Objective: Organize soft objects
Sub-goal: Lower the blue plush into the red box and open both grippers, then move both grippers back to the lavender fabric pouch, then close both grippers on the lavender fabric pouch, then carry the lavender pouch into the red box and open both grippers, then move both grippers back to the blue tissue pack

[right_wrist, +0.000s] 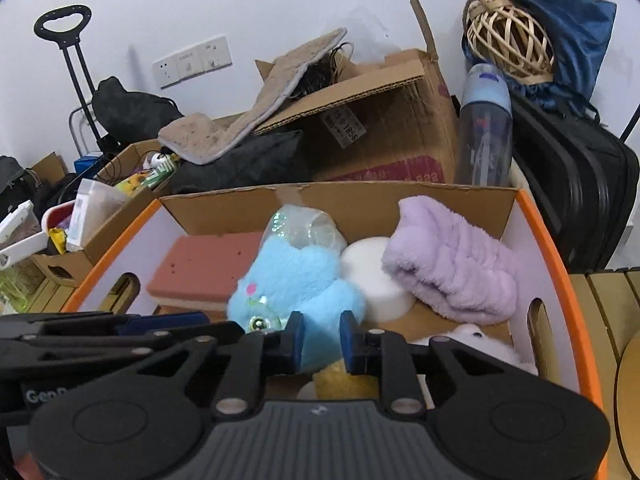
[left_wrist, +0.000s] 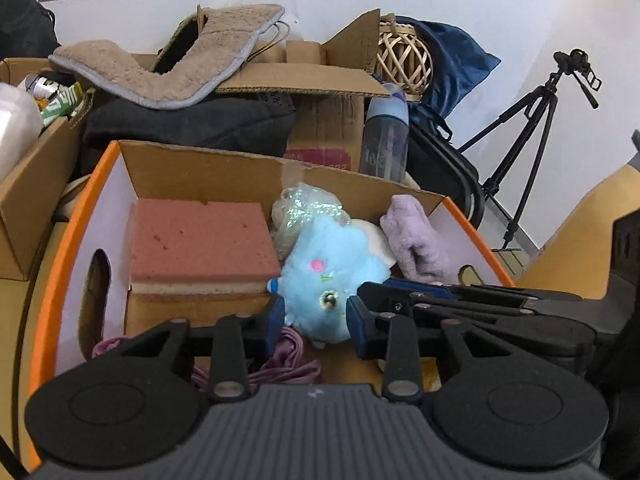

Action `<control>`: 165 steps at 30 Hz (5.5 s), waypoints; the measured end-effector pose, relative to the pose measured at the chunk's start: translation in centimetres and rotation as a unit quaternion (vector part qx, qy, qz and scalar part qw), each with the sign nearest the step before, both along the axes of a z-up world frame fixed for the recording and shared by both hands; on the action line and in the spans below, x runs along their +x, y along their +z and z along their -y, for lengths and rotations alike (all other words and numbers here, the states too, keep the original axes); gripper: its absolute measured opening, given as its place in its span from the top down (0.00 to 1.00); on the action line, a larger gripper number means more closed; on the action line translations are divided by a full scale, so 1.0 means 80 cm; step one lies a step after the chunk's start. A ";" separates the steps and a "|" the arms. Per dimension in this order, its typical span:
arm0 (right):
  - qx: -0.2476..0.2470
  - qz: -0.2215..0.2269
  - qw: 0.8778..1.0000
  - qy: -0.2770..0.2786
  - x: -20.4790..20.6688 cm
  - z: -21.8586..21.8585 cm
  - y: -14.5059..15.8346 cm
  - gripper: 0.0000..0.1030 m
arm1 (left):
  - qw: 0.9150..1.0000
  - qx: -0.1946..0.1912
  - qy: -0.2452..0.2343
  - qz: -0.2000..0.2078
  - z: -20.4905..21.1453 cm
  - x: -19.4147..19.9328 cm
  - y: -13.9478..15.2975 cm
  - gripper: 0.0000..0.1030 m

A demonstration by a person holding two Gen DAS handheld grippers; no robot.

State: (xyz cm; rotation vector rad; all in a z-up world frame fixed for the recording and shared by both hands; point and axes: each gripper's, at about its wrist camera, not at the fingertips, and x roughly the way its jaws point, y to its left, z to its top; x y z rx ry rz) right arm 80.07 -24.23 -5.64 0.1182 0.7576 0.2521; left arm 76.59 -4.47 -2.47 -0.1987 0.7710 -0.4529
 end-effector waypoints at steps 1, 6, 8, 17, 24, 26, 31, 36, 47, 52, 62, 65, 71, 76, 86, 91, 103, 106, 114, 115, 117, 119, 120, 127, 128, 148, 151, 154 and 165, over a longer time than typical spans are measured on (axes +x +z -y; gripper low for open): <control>0.002 -0.002 1.000 -0.002 -0.003 0.001 0.005 0.80 | 1.000 0.004 0.001 0.006 -0.001 -0.005 0.007 0.67; 0.015 0.037 0.999 0.003 -0.052 0.019 0.064 0.80 | 0.999 0.010 0.017 0.048 -0.020 -0.061 0.068 0.67; 0.012 0.055 0.998 0.010 -0.086 0.026 0.093 0.79 | 0.997 0.018 0.017 0.070 -0.032 -0.097 0.097 0.66; -0.026 0.135 0.991 0.007 -0.256 0.058 0.195 0.66 | 0.987 0.053 0.043 0.145 -0.081 -0.265 0.185 0.59; 0.004 0.187 0.982 0.039 -0.439 0.057 0.174 0.46 | 0.974 0.045 0.076 0.207 -0.112 -0.467 0.155 0.24; -0.001 0.206 0.977 0.053 -0.507 0.049 0.151 0.37 | 0.975 0.028 0.074 0.207 -0.122 -0.528 0.134 0.19; -0.020 0.257 0.964 0.057 -0.659 0.029 0.095 0.16 | 0.966 0.037 0.102 0.233 -0.143 -0.660 0.097 0.08; -0.014 0.262 0.962 0.079 -0.730 0.035 0.078 0.13 | 0.968 0.044 0.105 0.223 -0.158 -0.688 0.098 0.07; 0.040 0.215 0.974 0.052 -0.649 0.032 0.060 0.14 | 0.978 0.010 0.109 0.176 -0.147 -0.611 0.066 0.08; 0.016 0.192 0.981 0.024 -0.553 0.017 0.039 0.16 | 0.987 -0.038 0.115 0.104 -0.141 -0.496 0.042 0.14; 0.084 0.116 0.989 0.046 -0.339 -0.004 0.005 0.28 | 0.983 -0.127 0.129 -0.019 -0.133 -0.288 -0.015 0.17; 0.091 0.075 0.992 0.049 -0.288 -0.013 -0.012 0.31 | 0.976 -0.165 0.130 -0.047 -0.138 -0.251 -0.028 0.17; 0.136 0.010 0.990 0.032 -0.231 -0.014 -0.050 0.47 | 0.969 -0.194 0.131 -0.074 -0.139 -0.222 -0.050 0.78; 0.173 0.007 0.984 0.040 -0.228 -0.009 -0.058 0.89 | 0.976 -0.180 0.111 -0.056 -0.129 -0.231 -0.055 0.91; 0.127 0.077 0.987 0.066 -0.289 -0.024 -0.018 0.93 | 0.988 -0.105 0.085 0.078 -0.103 -0.312 0.005 0.94; 0.123 0.129 0.981 0.083 -0.380 -0.014 0.027 0.93 | 0.986 -0.075 0.067 0.131 -0.085 -0.411 0.042 0.94; 0.117 0.182 0.973 0.080 -0.537 0.016 0.069 0.93 | 0.981 -0.067 0.011 0.181 -0.045 -0.533 0.076 0.94; 0.110 0.193 0.972 0.076 -0.538 0.020 0.077 0.93 | 0.980 -0.072 -0.001 0.186 -0.039 -0.520 0.085 0.94; 0.080 0.209 0.973 0.063 -0.400 0.033 0.119 0.93 | 0.980 -0.067 -0.030 0.187 -0.015 -0.361 0.119 0.94; 0.076 0.205 0.974 0.060 -0.372 0.033 0.121 0.93 | 0.981 -0.062 -0.029 0.183 -0.011 -0.335 0.118 0.94; 0.060 0.192 0.978 0.057 -0.315 0.030 0.119 0.93 | 0.983 -0.049 -0.027 0.175 -0.002 -0.280 0.111 0.94; 0.046 0.179 0.982 0.050 -0.263 0.027 0.109 0.93 | 0.986 -0.041 -0.024 0.161 0.004 -0.230 0.097 0.94; 0.038 0.172 0.983 0.048 -0.237 0.025 0.102 0.93 | 0.988 -0.037 -0.020 0.151 0.007 -0.202 0.087 0.94; -0.014 0.088 0.995 0.043 -0.104 0.003 0.024 0.92 | 0.997 0.010 -0.014 0.069 0.021 -0.083 0.006 0.94; -0.024 0.071 0.996 0.045 -0.096 -0.001 0.015 0.92 | 0.998 0.017 -0.017 0.061 0.021 -0.080 -0.003 0.94; -0.011 0.097 0.995 0.030 -0.180 0.035 0.115 0.59 | 0.992 0.049 -0.008 0.118 -0.020 -0.189 0.097 0.90; -0.016 0.129 0.991 0.019 -0.227 0.048 0.160 0.59 | 0.987 0.053 0.003 0.150 -0.037 -0.238 0.141 0.90; -0.020 0.150 0.988 0.012 -0.270 0.054 0.190 0.57 | 0.984 0.055 0.013 0.170 -0.047 -0.280 0.170 0.90; -0.027 0.197 0.979 0.055 -0.536 0.043 0.132 0.41 | 0.970 0.031 0.062 0.234 -0.102 -0.574 0.125 0.51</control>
